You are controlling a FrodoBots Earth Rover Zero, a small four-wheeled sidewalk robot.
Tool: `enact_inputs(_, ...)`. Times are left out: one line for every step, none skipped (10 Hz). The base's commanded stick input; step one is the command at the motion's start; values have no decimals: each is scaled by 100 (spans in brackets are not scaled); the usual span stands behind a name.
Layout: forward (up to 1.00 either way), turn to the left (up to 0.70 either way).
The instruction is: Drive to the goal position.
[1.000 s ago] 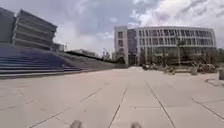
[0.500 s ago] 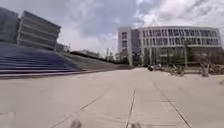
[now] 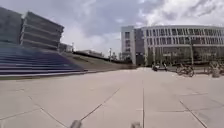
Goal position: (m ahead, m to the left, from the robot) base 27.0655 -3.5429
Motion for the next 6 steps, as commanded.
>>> enact_inputs(99,-37)
enact_inputs(99,-37)
enact_inputs(99,-37)
enact_inputs(99,-37)
enact_inputs(99,-37)
enact_inputs(99,-37)
